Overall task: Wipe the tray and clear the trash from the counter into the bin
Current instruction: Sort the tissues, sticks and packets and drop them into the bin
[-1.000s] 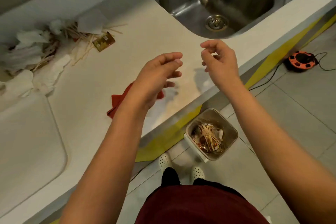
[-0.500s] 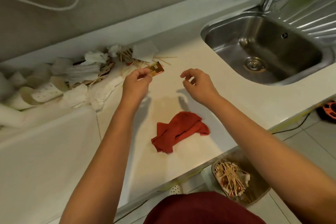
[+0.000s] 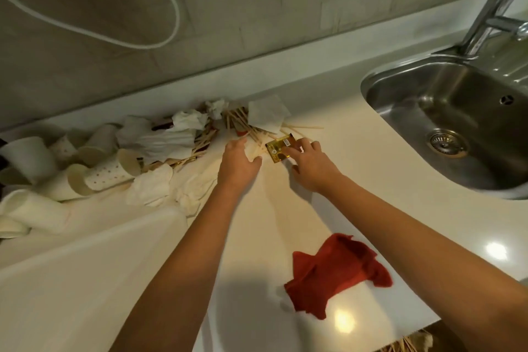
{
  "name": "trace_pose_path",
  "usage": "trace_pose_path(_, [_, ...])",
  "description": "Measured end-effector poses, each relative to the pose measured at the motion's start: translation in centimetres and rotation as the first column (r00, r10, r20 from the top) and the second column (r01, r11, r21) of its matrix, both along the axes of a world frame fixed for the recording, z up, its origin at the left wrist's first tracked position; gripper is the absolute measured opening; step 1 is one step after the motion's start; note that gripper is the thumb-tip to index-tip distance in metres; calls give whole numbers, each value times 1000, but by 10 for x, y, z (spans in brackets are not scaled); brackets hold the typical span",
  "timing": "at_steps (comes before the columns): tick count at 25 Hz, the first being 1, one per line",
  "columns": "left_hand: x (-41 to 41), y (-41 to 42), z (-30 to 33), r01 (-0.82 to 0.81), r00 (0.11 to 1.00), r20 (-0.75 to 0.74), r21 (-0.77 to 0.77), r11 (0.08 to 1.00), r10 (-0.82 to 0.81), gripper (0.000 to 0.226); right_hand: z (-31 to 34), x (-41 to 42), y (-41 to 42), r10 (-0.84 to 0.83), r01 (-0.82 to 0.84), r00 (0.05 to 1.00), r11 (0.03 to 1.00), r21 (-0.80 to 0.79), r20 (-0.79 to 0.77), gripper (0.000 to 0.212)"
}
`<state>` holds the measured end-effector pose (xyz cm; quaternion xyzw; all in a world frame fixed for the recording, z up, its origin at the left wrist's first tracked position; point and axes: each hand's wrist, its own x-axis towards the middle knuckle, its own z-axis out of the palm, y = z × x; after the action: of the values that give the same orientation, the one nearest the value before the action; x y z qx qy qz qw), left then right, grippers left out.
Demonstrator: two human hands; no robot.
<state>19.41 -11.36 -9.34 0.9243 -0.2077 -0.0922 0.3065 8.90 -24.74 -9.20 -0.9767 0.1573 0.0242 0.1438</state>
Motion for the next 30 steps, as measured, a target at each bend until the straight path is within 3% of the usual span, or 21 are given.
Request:
trace_pose_path(5, [40, -18, -12, -138, 990, 48, 81, 987, 134, 65, -7, 25, 4, 3, -19, 996, 983, -182, -91, 49])
trace_pose_path(8, [55, -32, -9, -249, 969, 43, 159, 955, 245, 77, -6, 31, 5, 11, -23, 997, 986, -167, -72, 41])
trace_pose_path(11, [60, -44, -8, -264, 964, 82, 298, 917, 251, 84, -4, 34, 5, 41, -53, 996, 988, -144, -85, 37])
trace_pose_path(14, [62, -50, -11, -253, 967, 103, 352, 901, 231, 68, -3, 40, 4, 1, -9, 995, 996, -84, -97, 39])
trace_pose_path(20, [70, -34, -18, -240, 970, 122, 331, 912, 211, 36, 0, 56, -4, -131, 151, 965, 986, 74, -225, 67])
trace_pose_path(26, [74, -24, -19, -232, 962, 227, 404, 885, 149, 27, 2, 63, -2, -240, 254, 946, 967, 37, -220, 72])
trace_pose_path(30, [78, -26, -22, -199, 971, 211, 449, 871, 113, 18, -2, 62, 0, -292, 322, 944, 918, 234, -153, 67])
